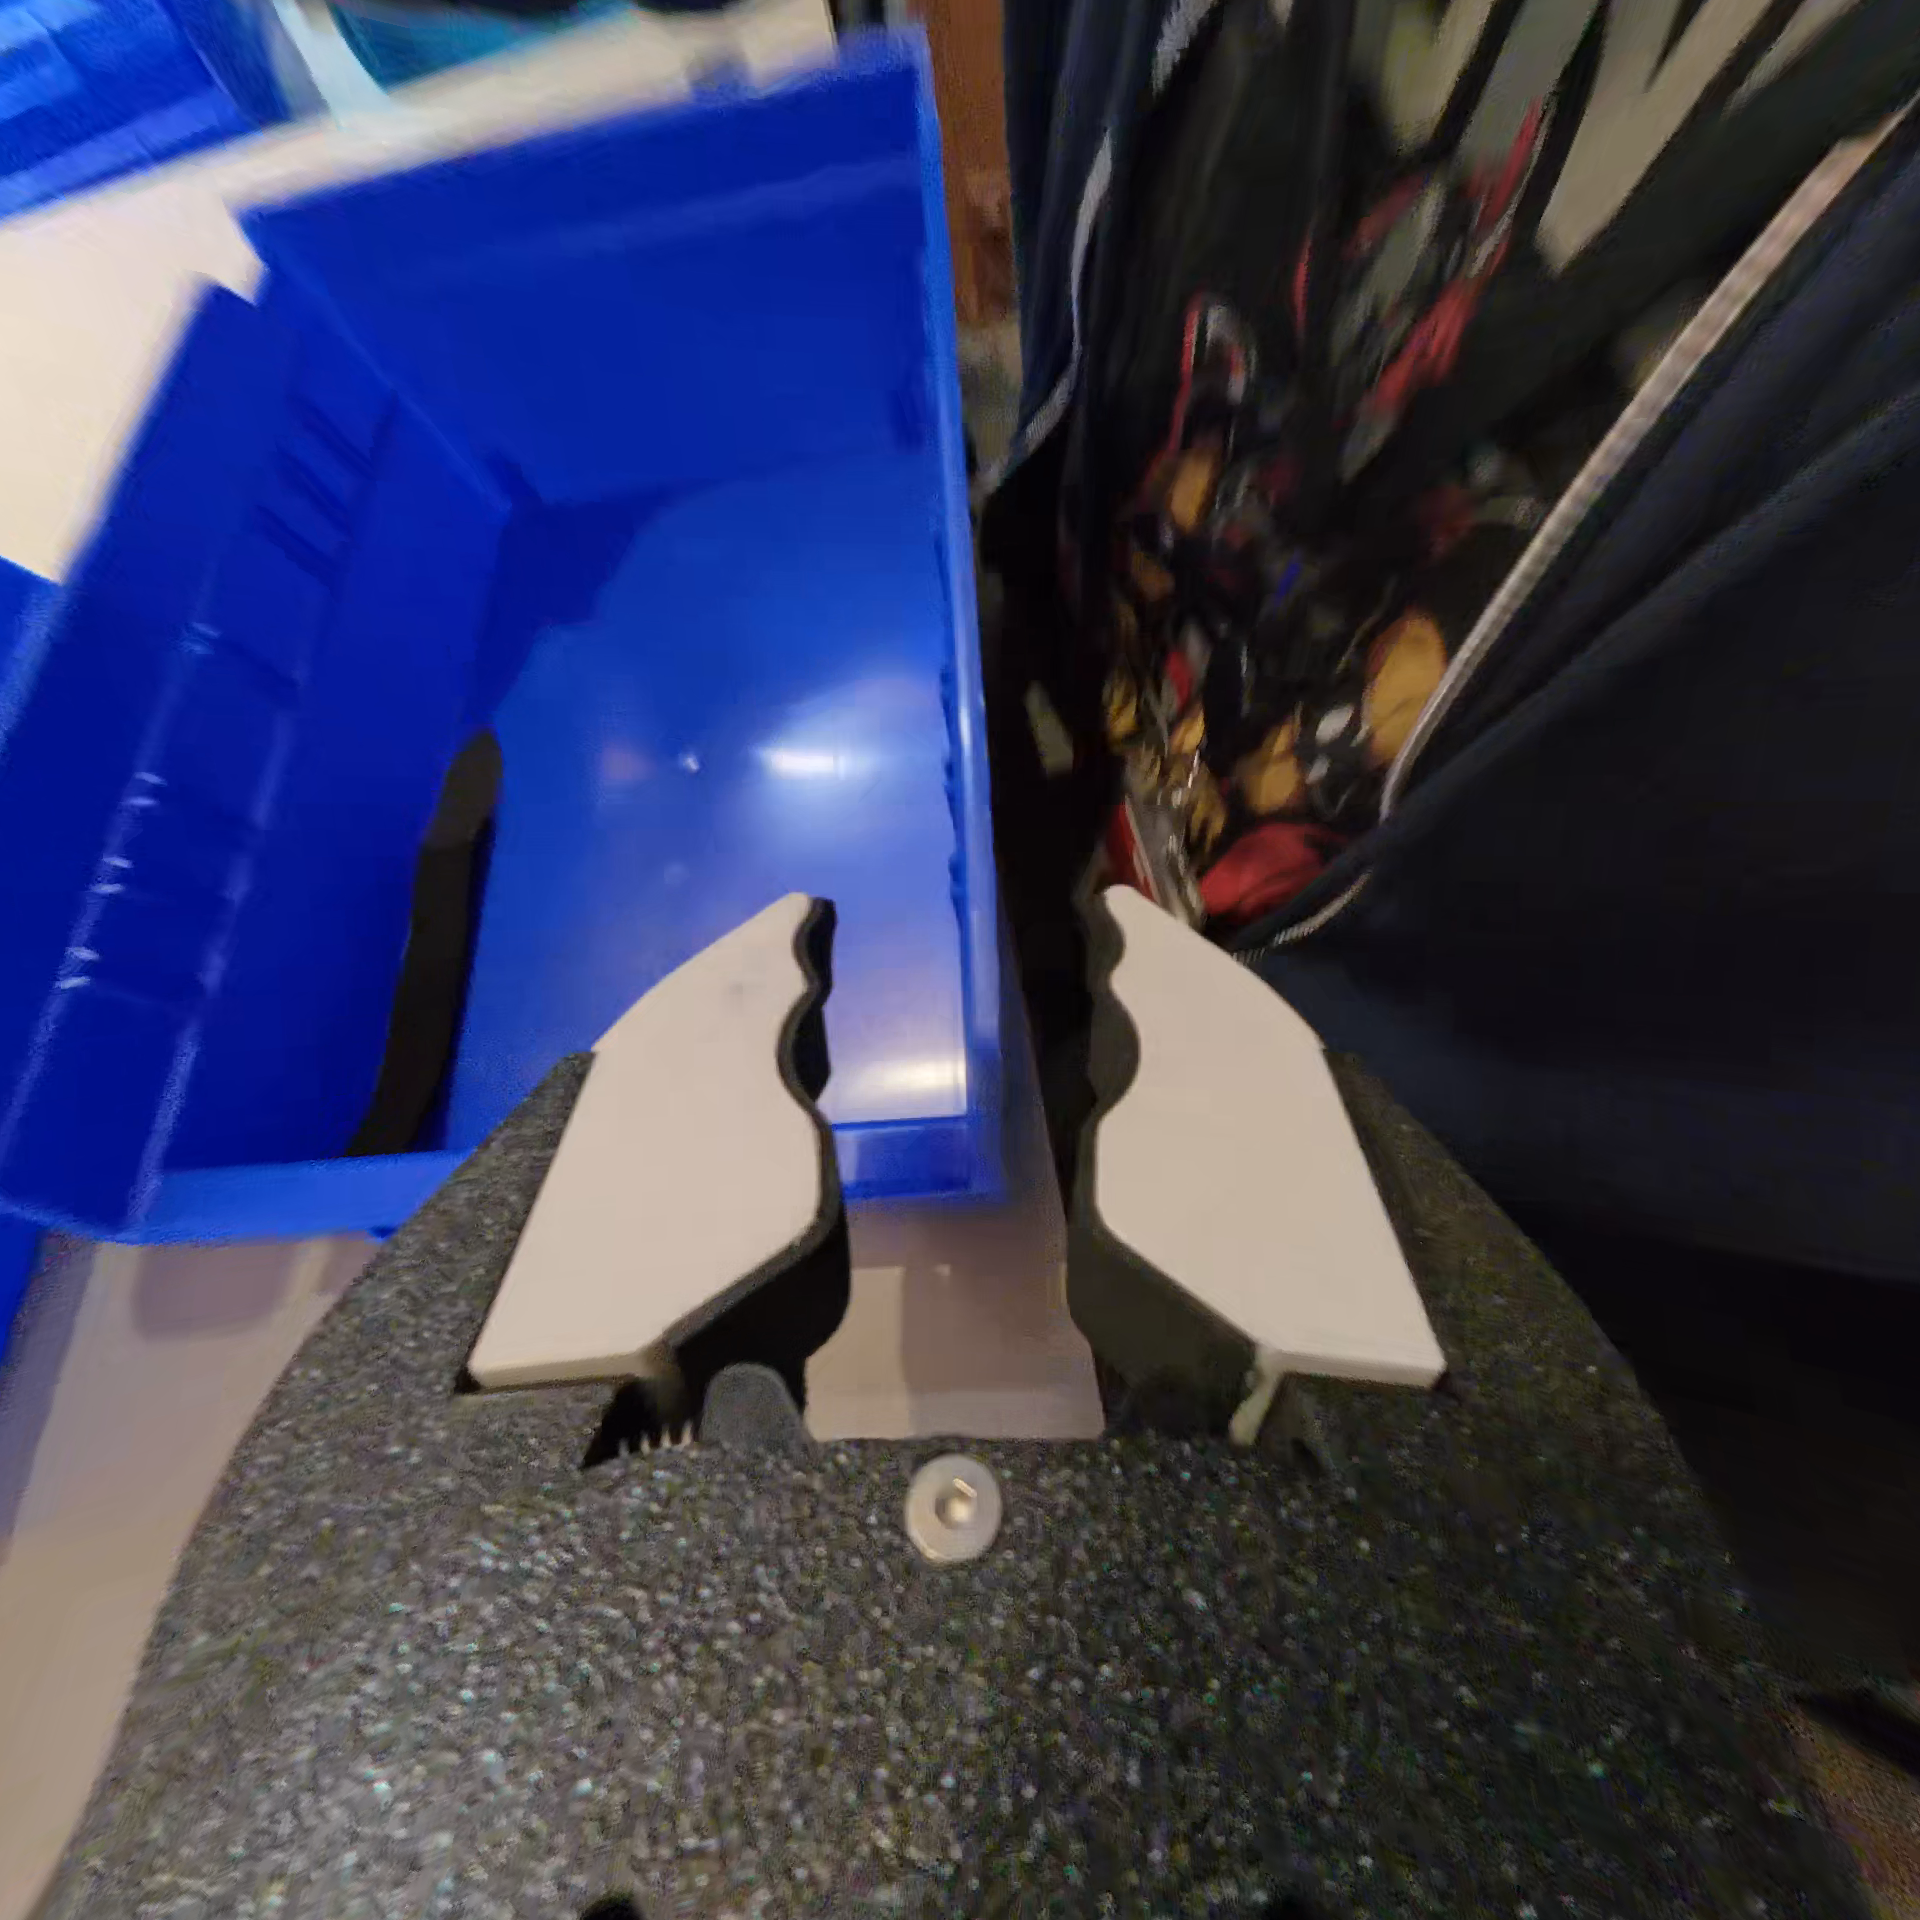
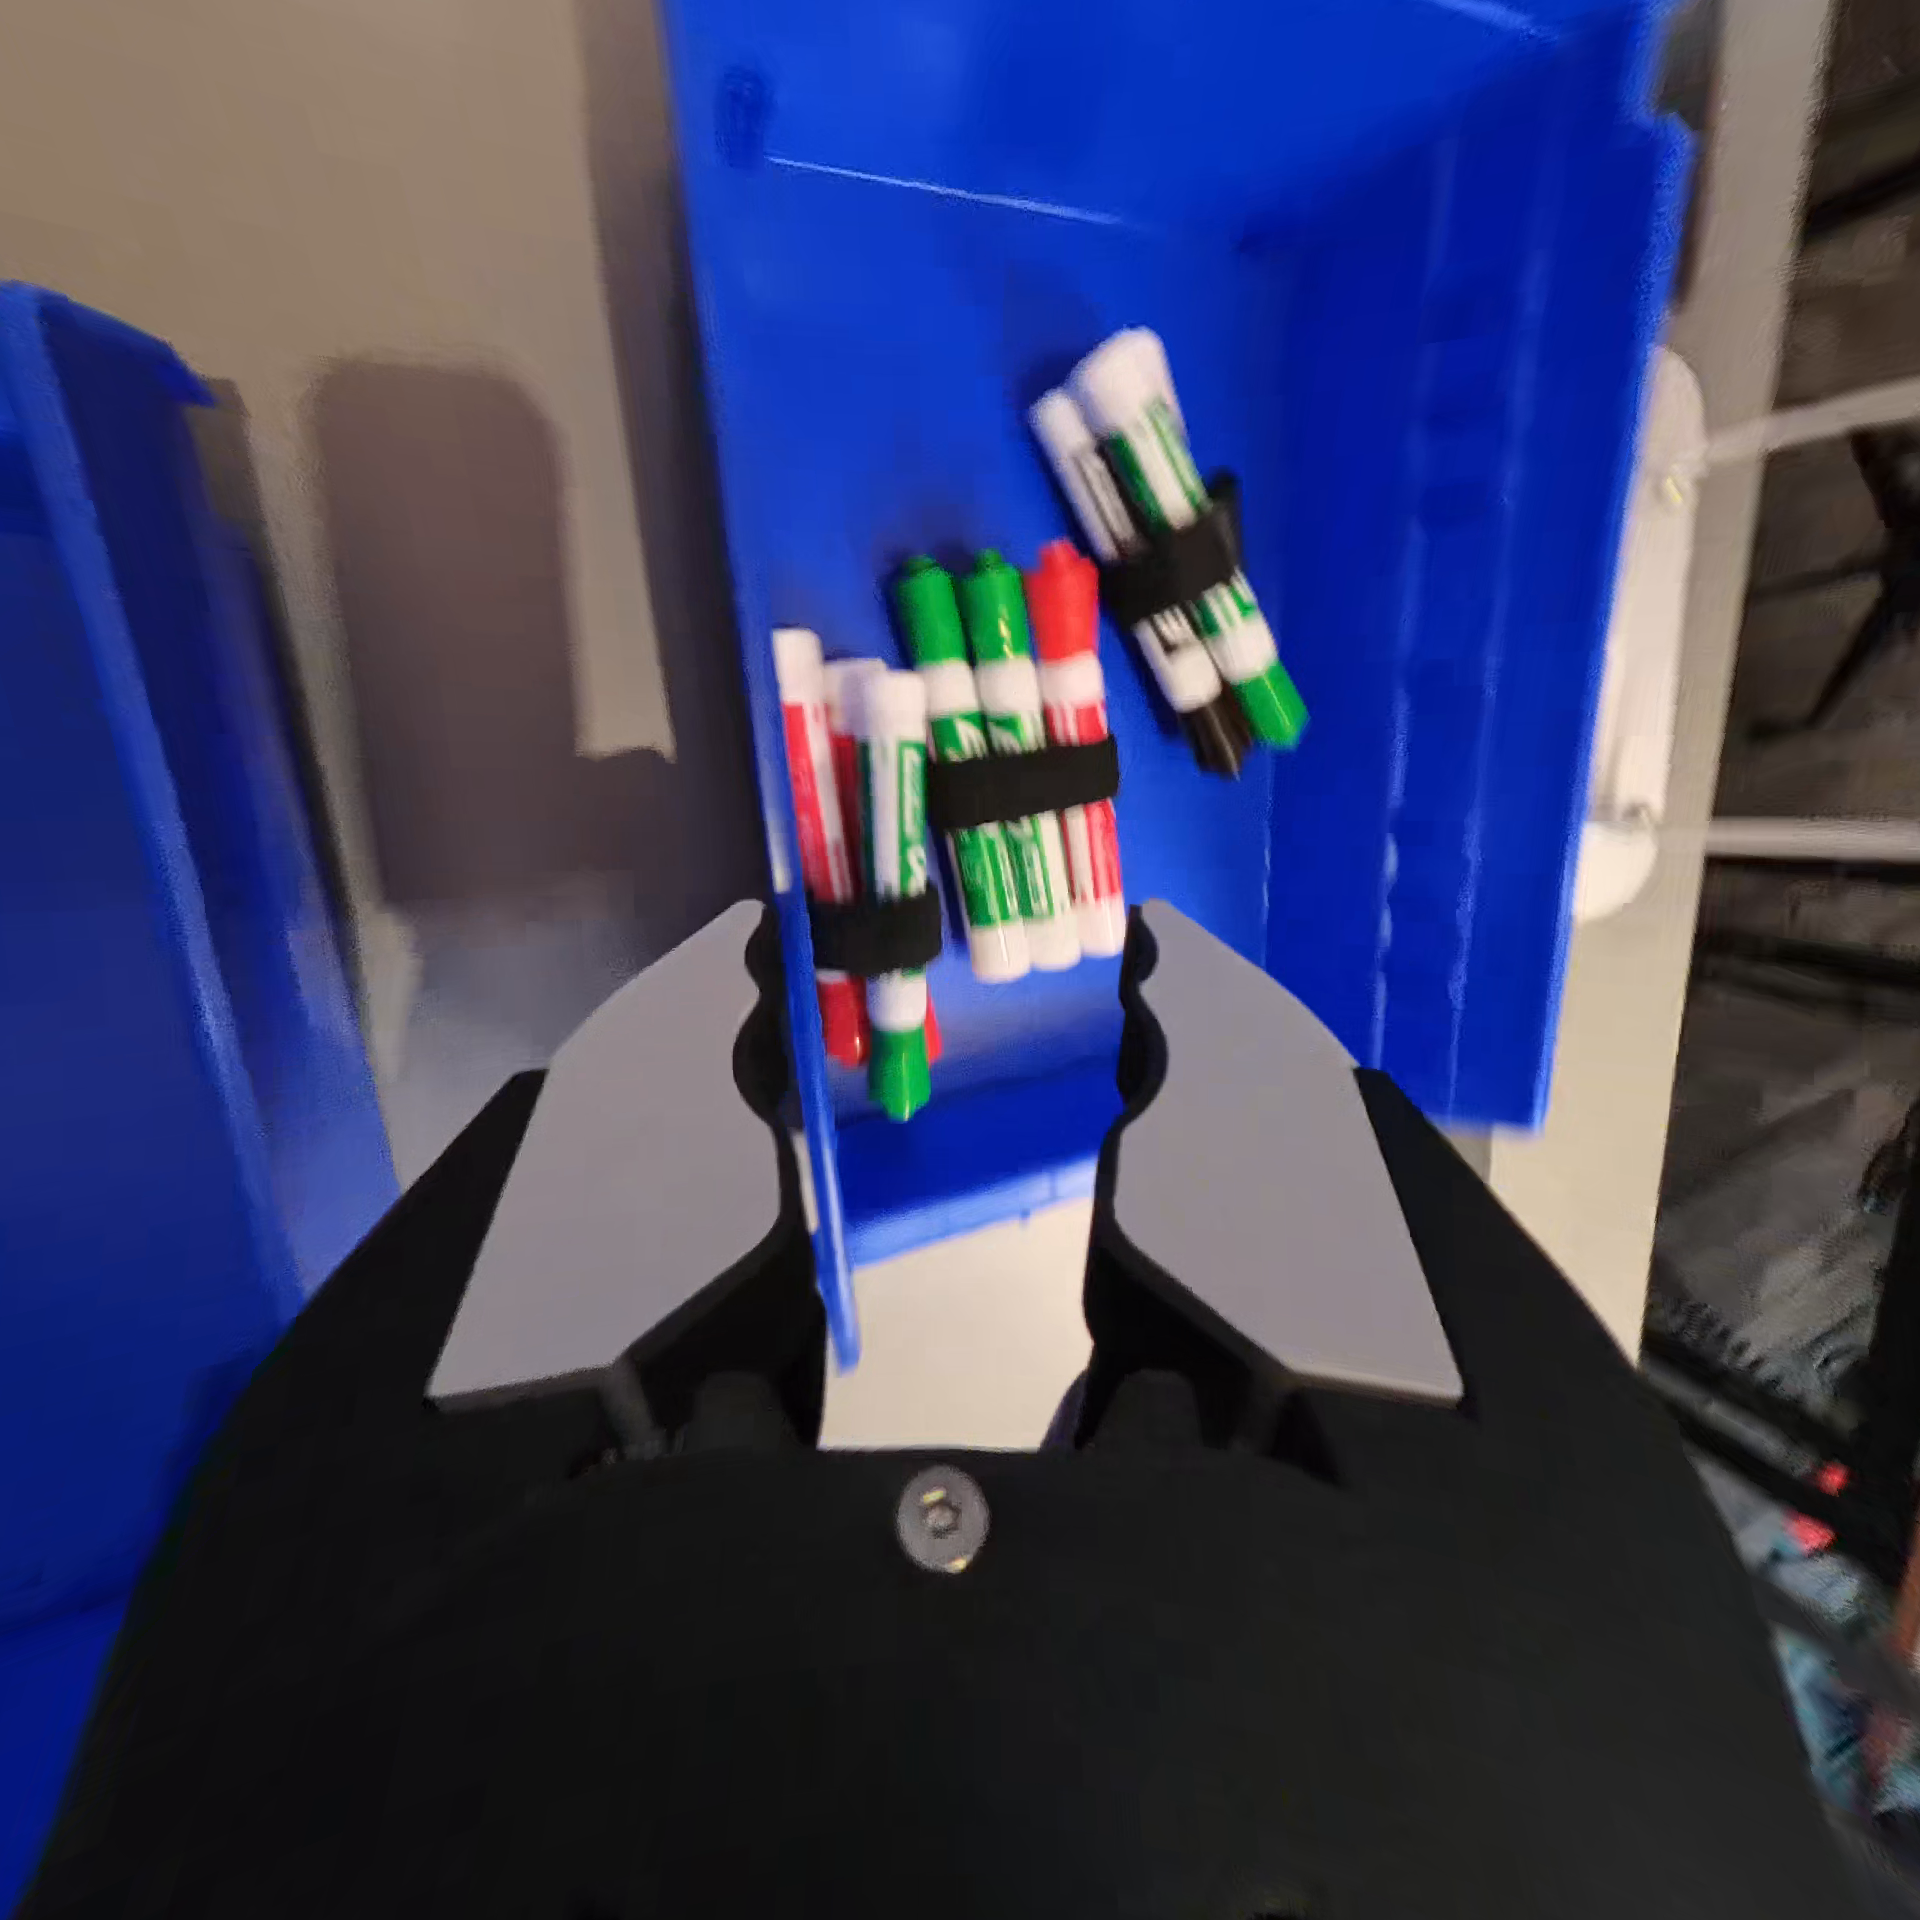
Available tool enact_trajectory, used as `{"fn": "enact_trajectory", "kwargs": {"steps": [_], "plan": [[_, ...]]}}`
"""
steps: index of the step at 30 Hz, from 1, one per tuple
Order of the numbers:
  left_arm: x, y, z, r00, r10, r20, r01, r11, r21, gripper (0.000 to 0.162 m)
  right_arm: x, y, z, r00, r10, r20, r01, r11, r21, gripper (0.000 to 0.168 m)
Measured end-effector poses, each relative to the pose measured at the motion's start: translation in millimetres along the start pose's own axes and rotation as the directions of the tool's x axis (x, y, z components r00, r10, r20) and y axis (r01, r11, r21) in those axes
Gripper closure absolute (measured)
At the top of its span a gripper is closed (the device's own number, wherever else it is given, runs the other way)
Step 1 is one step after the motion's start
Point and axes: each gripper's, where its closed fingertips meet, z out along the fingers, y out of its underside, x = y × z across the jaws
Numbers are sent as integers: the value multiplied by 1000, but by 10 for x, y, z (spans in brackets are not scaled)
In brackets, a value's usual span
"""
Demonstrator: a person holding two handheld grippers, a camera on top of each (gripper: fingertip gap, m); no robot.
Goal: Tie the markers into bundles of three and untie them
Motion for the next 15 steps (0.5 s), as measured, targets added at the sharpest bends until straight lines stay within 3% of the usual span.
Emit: {"fn": "enact_trajectory", "kwargs": {"steps": [3,6,8,10,13,15], "plan": [[-167,-312,-378,994,-98,41,87,973,215,110,134,365,-441,984,155,-85,-152,987,43,111],[-655,-392,-728,949,-252,191,184,930,317,112,27,777,-919,953,293,-76,-285,953,107,111],[-1213,-215,-918,830,-434,350,329,888,320,110,-176,991,-1189,930,367,-30,-358,921,155,111],[-1788,48,-1099,648,-612,454,492,791,364,101,-450,1181,-1352,912,409,16,-406,899,163,111],[-2542,366,-1200,456,-789,411,646,611,457,101,-866,1380,-1446,900,432,60,-436,888,149,109],[-2993,689,-1172,355,-820,449,725,545,422,100,-1090,1439,-1474,892,446,79,-453,878,155,109]]}}
